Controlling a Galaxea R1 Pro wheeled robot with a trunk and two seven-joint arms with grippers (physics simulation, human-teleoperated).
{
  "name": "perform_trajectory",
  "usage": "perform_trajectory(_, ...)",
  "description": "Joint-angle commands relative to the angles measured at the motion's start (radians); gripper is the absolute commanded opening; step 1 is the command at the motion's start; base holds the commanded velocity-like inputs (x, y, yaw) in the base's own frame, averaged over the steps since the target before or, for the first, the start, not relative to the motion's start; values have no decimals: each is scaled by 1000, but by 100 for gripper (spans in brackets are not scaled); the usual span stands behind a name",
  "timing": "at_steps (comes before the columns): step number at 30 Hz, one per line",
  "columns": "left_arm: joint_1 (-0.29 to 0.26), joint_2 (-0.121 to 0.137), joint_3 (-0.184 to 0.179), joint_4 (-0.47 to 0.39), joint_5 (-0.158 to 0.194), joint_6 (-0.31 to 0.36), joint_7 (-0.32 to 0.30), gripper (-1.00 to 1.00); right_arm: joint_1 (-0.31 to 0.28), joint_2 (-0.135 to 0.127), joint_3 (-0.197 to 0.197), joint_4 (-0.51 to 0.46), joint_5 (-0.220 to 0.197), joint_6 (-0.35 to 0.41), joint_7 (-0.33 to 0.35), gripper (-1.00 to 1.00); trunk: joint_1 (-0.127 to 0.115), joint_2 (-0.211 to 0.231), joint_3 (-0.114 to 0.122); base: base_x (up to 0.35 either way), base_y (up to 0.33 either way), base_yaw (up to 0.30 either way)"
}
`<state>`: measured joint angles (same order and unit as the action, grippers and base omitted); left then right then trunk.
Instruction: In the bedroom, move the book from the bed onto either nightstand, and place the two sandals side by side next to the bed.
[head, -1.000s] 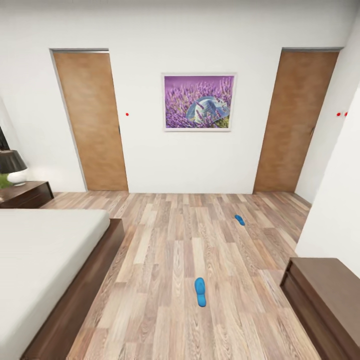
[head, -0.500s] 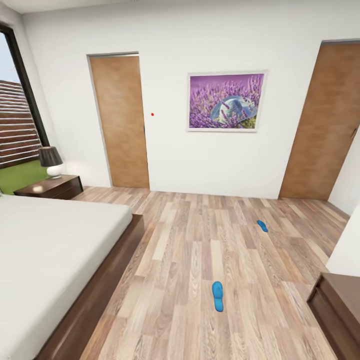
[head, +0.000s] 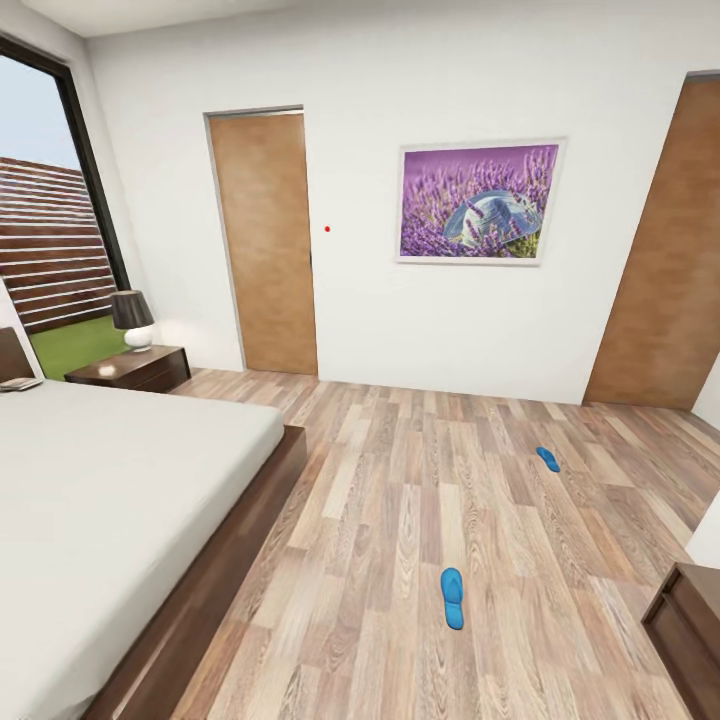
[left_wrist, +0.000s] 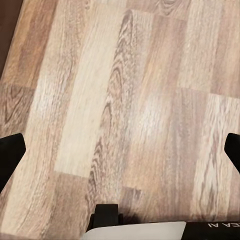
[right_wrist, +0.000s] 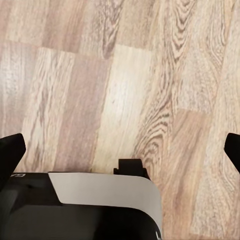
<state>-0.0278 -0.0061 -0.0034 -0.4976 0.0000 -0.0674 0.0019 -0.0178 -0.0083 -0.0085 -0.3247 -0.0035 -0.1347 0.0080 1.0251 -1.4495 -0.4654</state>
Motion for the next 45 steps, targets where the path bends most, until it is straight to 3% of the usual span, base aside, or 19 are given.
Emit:
perform_trajectory(1, -1, 0, 0, 0, 0, -3, 0, 100, -1, 0, 0, 1, 0, -3, 1, 100, 0, -1, -1, 0, 0, 5)
perform_trajectory(30, -1, 0, 2, -1, 0, -3, 1, 100, 0, 3, 1, 1, 0, -3, 1, 100, 0, -1, -1, 0, 0, 0)
perform_trajectory(45, 0, 0, 0, -1, 0, -3, 1, 100, -1, 5, 2, 1, 0, -4, 1, 100, 0, -1, -21, 0, 0, 0)
